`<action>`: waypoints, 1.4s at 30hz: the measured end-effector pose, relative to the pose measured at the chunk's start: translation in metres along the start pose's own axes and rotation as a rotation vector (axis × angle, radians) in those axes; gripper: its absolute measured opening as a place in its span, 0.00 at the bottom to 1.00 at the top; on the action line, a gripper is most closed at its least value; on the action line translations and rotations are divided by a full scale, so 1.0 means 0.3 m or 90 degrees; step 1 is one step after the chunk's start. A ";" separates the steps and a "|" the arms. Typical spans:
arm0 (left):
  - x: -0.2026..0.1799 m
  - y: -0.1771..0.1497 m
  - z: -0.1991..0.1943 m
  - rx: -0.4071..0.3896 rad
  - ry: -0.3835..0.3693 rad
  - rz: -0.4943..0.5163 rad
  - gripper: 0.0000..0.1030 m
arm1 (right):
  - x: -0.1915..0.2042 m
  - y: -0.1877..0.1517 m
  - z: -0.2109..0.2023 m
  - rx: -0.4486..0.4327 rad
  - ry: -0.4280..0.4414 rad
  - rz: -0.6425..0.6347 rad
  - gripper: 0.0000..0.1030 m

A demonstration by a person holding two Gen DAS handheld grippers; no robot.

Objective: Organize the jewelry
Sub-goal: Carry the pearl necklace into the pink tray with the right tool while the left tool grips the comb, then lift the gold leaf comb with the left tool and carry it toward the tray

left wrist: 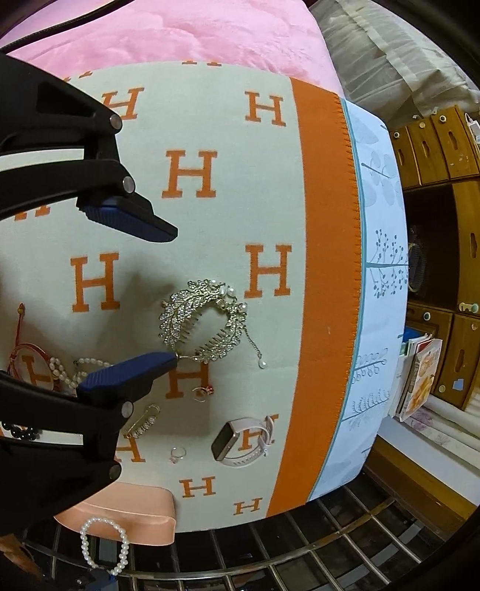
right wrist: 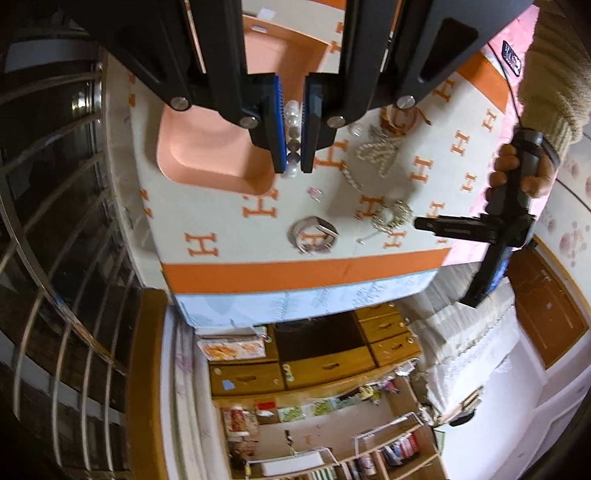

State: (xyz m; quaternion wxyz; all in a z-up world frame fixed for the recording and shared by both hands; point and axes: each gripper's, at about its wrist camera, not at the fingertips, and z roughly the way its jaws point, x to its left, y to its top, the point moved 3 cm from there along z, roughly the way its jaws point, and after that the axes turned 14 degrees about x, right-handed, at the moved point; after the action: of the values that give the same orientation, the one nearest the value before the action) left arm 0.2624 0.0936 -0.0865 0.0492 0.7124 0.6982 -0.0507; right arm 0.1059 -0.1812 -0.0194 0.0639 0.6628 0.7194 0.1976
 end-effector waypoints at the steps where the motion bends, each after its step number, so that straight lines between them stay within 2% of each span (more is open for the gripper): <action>1: -0.001 0.000 0.007 0.003 0.003 -0.002 0.59 | -0.011 -0.009 0.013 0.005 -0.013 0.009 0.07; 4: -0.001 0.005 0.029 0.009 0.007 -0.010 0.59 | -0.034 -0.032 0.066 0.030 -0.028 0.022 0.08; 8: -0.006 0.020 0.063 0.023 -0.004 -0.025 0.59 | -0.024 -0.059 0.118 0.051 -0.005 0.022 0.08; 12: -0.011 0.038 0.091 0.030 -0.008 -0.039 0.59 | -0.007 -0.073 0.135 0.040 -0.042 0.004 0.09; 17: -0.008 0.059 0.122 0.037 -0.018 -0.069 0.59 | 0.000 -0.084 0.154 0.048 -0.018 -0.002 0.19; 22: 0.008 0.076 0.133 0.022 -0.033 -0.107 0.58 | 0.019 -0.092 0.179 0.058 -0.009 -0.016 0.19; 24: 0.010 0.081 0.133 0.020 -0.036 -0.112 0.55 | 0.023 -0.095 0.191 0.063 -0.003 -0.018 0.19; 26: 0.012 0.083 0.138 0.023 -0.043 -0.114 0.44 | 0.026 -0.094 0.197 0.064 0.001 -0.019 0.19; 28: 0.012 0.083 0.144 0.027 -0.041 -0.115 0.41 | 0.027 -0.094 0.198 0.063 0.008 -0.017 0.19; 33: 0.011 0.095 0.162 0.031 -0.029 -0.122 0.39 | 0.023 -0.096 0.201 0.058 0.013 -0.015 0.19; 35: 0.012 0.097 0.168 0.035 -0.030 -0.123 0.32 | 0.021 -0.099 0.203 0.058 0.012 -0.017 0.19; 42: 0.004 0.098 0.170 0.022 -0.018 -0.141 0.31 | 0.011 -0.106 0.212 0.058 0.019 -0.005 0.19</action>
State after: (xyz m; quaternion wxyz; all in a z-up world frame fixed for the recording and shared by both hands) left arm 0.2918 0.0871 -0.1370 0.0410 0.6307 0.7710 -0.0780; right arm 0.0984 -0.1667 -0.0888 0.0236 0.6591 0.7312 0.1744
